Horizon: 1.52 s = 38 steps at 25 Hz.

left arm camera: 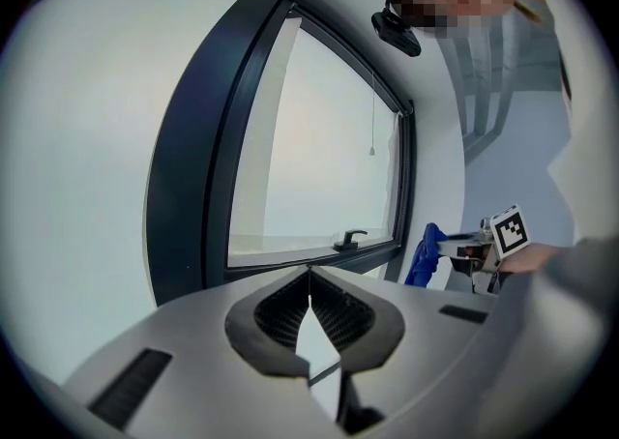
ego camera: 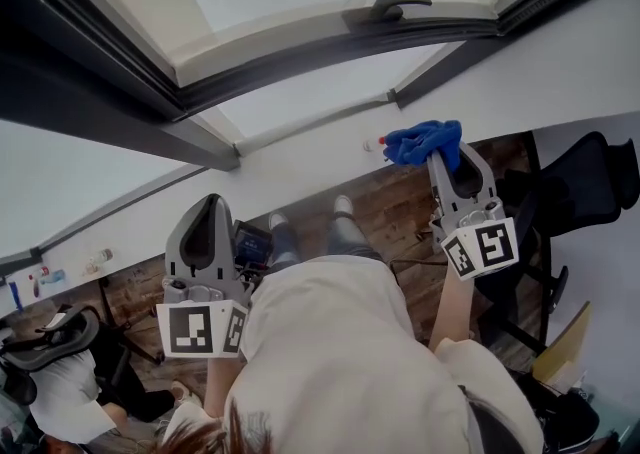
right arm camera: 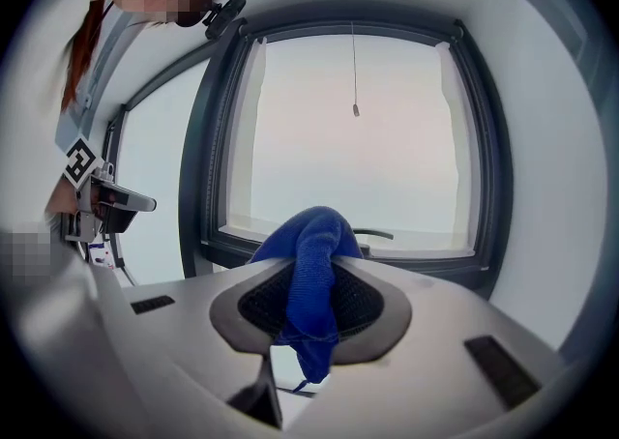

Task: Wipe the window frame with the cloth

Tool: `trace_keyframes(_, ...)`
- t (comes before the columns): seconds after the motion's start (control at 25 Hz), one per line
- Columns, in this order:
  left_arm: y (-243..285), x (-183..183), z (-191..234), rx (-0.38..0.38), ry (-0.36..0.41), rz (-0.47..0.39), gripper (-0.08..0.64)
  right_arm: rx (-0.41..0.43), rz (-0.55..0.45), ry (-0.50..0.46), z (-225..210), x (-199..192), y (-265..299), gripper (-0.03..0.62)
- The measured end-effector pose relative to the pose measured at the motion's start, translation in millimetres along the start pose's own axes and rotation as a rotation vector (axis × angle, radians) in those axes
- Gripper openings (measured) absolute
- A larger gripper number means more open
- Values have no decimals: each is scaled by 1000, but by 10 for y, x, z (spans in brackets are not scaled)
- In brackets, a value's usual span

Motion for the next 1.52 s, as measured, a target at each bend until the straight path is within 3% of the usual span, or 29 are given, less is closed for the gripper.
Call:
trace_keyframes(0.2,184,-4,-336,69,8,-10,9,83,-14,-2,-351,-51,96,87)
trace_keyframes(0.36,502,-28,-858,136,9,-36,9,169,-25,-18,-875,-90,138,87)
trace_keyframes(0.52,886,-51,-1631,107,-2,-91,9,221,-43,-92,-1482,-76,72,87)
trace_keyframes(0.68,1154,-101,-2218,101,-23,-113,9,235,-52,-75,-2011,-96,7,87)
trace_keyframes(0.84,1232,-90,-2481,110,-12,-106,9,219,-49,-68,-2347,-109,-63,87)
trace_keyframes(1.04,1301,-97,-2453,144,9,-104,9,169,-71,-41,-2534,-145,-80,87)
trace_keyframes(1.28,1488,-126,-2508,68,-5,-89,9,118,-50,-102,-2575,-108,-138,87)
trace_keyframes(1.4,1596,-49,-2578,3,-2,-80,9,48,-48,-175,-2741,149,-29,87)
trace_keyframes(1.52,1675,80,-2582,-38,3,-89,9,-17,-108,-264,-2979,643,176,87)
Point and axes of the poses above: the fingertips, and each gripper's own axes: y forward along the fingers, z to its left, x out of its top, the point moved 3 cm from there along -y, backward along the fingers, and after that the axes turned 11 degrees about -z, right-handed, at the moved point
